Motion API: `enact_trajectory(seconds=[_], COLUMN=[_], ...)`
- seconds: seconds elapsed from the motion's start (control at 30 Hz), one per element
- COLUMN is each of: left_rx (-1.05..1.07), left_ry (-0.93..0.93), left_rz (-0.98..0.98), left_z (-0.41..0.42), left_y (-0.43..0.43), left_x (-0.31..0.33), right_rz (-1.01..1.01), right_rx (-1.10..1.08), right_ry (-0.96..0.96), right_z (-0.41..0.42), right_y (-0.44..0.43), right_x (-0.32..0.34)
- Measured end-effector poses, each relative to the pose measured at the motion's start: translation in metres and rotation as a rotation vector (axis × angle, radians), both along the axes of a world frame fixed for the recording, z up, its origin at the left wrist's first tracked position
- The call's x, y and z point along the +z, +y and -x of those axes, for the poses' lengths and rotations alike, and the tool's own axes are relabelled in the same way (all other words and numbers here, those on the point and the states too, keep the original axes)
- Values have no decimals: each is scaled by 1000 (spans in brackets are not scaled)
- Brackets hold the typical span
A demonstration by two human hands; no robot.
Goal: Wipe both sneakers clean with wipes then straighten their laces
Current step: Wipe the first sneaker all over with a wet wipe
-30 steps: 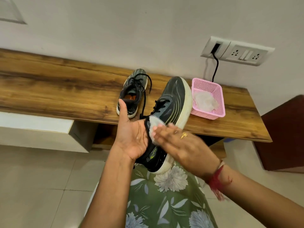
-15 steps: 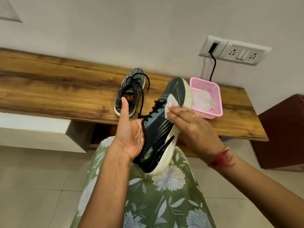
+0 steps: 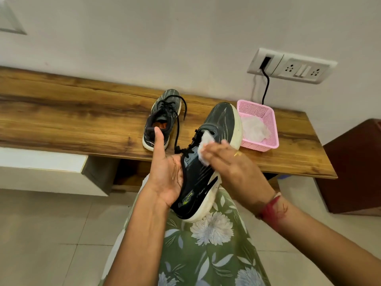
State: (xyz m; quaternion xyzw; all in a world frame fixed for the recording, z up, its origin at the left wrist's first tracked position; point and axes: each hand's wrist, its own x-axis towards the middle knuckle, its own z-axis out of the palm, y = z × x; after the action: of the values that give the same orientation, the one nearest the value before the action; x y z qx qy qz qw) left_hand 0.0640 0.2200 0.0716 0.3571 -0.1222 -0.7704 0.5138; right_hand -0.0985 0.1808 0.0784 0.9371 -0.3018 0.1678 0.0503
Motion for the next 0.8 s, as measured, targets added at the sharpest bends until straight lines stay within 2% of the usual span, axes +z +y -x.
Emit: enact_trajectory(seconds=[0.07,0.2,0.33,0.47,0.63,0.73,0.8], left_rx=[-11,8,-12,-4,-7,5,7], left_ry=[-18,-43,-23,-66,-34,-77,-66], left_rz=[20,27,43,31,44,11,19], left_z=[2,3,6,6,9,6,6], left_y=[0,-1,-1,-3,-2,-3,-3], left_x=[0,0,3,-1,2,-1,-1], right_rz=[-24,-24,-19,-35,-26,-27,12], right_rx=[-64,130,-44,148,-19,118,78], right_ry=[-35,57,-45,34,-85,27,41], right_z=[-2,-5,-2,-6,-9,-9,-5], right_y=[0,23,5,25,8,25,14], right_x=[1,-3,0,-6,-3,-7,-4])
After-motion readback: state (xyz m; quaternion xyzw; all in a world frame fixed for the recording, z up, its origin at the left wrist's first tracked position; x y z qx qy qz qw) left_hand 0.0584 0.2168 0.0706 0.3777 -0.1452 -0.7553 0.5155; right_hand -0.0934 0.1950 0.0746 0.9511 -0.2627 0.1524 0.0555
